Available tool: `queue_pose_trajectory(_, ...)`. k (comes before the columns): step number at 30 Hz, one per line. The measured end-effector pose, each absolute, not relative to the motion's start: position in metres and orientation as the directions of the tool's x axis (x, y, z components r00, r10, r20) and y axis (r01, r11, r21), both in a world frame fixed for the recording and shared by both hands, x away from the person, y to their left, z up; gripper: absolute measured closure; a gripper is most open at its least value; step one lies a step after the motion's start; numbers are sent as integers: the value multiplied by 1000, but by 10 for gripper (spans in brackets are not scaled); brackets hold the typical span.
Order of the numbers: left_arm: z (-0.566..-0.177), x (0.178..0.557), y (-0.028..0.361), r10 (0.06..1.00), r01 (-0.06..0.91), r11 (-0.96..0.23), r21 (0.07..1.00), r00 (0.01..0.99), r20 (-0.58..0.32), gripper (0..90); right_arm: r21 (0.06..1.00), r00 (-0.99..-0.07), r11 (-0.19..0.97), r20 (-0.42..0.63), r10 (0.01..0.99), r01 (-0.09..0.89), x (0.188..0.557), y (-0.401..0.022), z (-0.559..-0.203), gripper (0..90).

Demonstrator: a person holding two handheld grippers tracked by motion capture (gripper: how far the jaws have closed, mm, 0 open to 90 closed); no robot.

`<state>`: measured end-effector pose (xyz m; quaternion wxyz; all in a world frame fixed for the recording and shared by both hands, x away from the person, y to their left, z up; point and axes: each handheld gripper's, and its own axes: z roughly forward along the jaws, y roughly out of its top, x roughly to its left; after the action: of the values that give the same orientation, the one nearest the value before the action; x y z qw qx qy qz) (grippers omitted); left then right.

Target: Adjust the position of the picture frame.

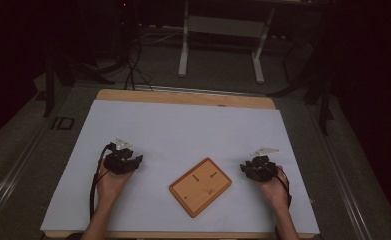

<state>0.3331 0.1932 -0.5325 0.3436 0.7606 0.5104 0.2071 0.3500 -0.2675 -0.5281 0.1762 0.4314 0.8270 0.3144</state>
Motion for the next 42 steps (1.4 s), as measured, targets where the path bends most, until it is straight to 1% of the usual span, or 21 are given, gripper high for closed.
queue_pose_trajectory(3,-529,329,190,903,614,-269,742,429,-28,540,671,-581,444,-23,813,594,346,-264,-525,679)
queue_pose_trajectory(4,-527,327,186,892,601,-289,745,452,-19,538,670,-590,456,-34,807,585,344,-262,-523,666)
queue_pose_trajectory(8,-525,323,180,875,579,-332,745,484,14,533,663,-611,486,-54,790,569,339,-259,-520,654)
queue_pose_trajectory(11,-525,323,178,870,576,-343,742,492,20,530,659,-619,495,-57,784,566,336,-257,-518,643)
queue_pose_trajectory(17,-525,323,177,865,580,-336,742,501,-1,526,658,-638,511,-59,768,553,329,-254,-515,620)
queue_pose_trajectory(18,-525,322,176,863,581,-334,742,505,-7,525,666,-644,504,-44,763,551,328,-254,-514,618)
queue_pose_trajectory(23,-525,322,172,853,580,-337,742,522,-21,523,669,-654,504,-36,756,546,324,-253,-511,613)
queue_pose_trajectory(27,-525,321,170,841,577,-345,740,541,-29,532,678,-665,501,-24,747,539,321,-250,-507,590)
queue_pose_trajectory(35,-525,320,166,822,569,-371,734,569,-26,552,675,-684,522,-36,729,522,318,-246,-502,593)
queue_pose_trajectory(42,-524,319,167,819,571,-371,733,573,-32,567,682,-711,519,1,704,515,311,-242,-497,601)
